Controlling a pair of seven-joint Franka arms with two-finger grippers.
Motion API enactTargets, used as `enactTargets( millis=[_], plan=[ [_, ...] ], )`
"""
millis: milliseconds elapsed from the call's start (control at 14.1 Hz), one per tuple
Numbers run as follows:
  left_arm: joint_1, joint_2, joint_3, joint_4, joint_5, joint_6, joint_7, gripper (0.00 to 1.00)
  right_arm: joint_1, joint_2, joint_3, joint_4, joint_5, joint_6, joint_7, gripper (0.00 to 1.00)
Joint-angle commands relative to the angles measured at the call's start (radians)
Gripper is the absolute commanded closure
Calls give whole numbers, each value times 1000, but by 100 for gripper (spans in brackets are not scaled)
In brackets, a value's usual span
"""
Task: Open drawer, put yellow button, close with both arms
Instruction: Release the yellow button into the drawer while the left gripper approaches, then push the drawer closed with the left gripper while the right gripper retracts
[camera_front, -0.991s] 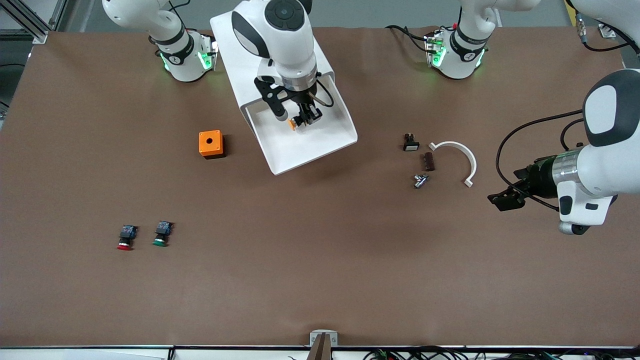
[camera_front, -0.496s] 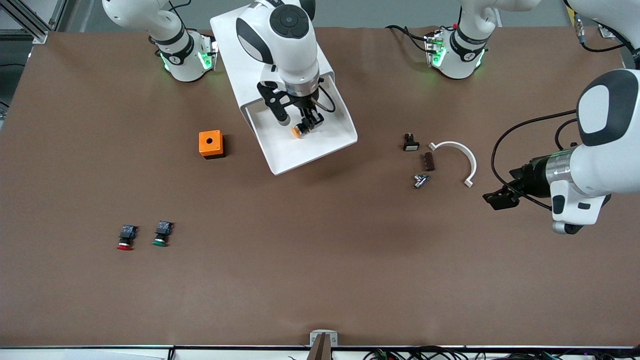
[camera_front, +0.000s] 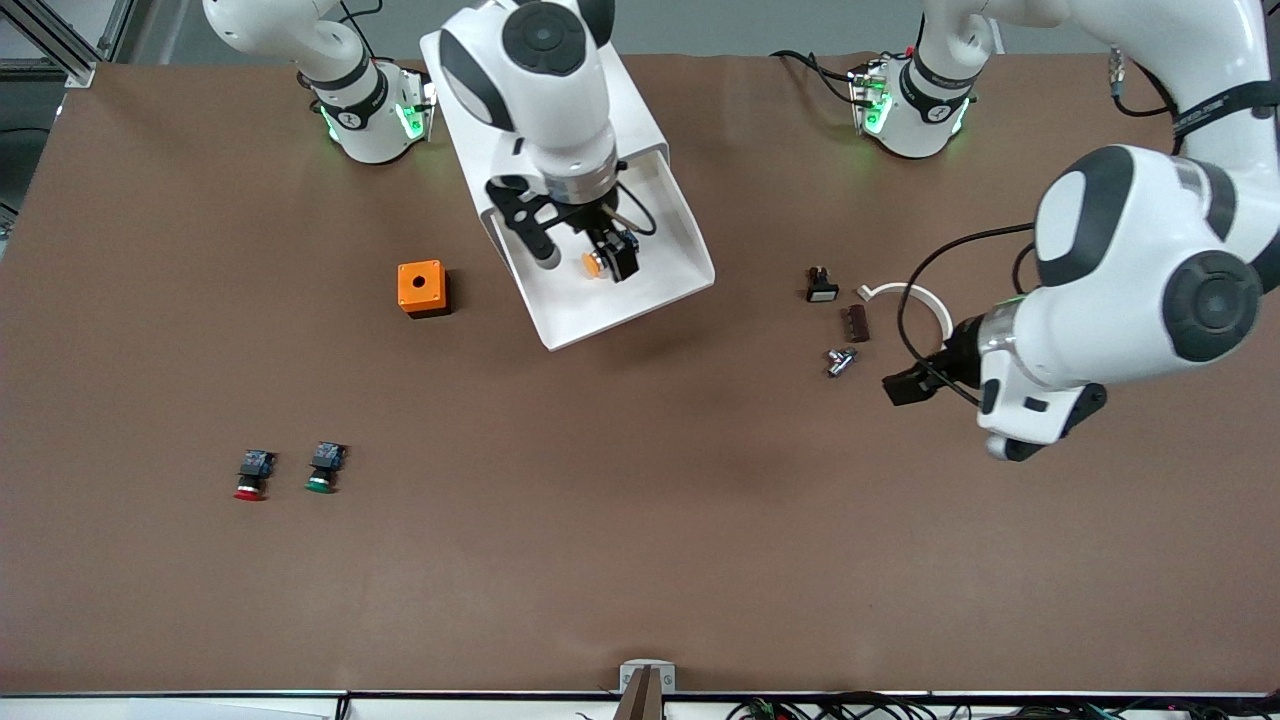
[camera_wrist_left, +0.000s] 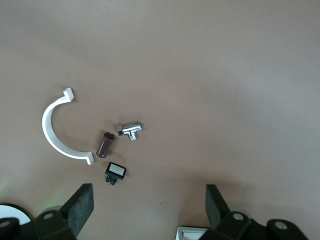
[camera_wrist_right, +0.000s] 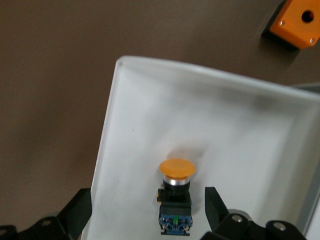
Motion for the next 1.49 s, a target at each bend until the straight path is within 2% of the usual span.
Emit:
enactTargets(
  millis=[0, 212, 496, 779, 991, 1416],
  plan=[
    [-62, 16, 3, -36, 13, 16, 6, 1, -131, 4, 11, 104, 9, -150, -282, 0],
    [-123, 14, -10, -105, 0, 80, 0, 1, -285, -15, 9, 147, 9, -281, -639, 0],
    [-256, 40, -13, -159, -1, 203, -135, 1, -513, -21, 8, 214, 9, -426, -1133, 0],
    [-361, 91, -19, -162, -3, 349, -230, 1, -719, -21, 8, 228, -7, -445, -1543, 0],
    [-398, 105, -22, -162, -1, 429, -246, 1, -814, -21, 6, 228, -10, -447, -1676, 0],
    [-421, 106, -111, -162, -3, 450, -298, 1, -856, -15, 8, 227, -22, -436, -1677, 0]
  ],
)
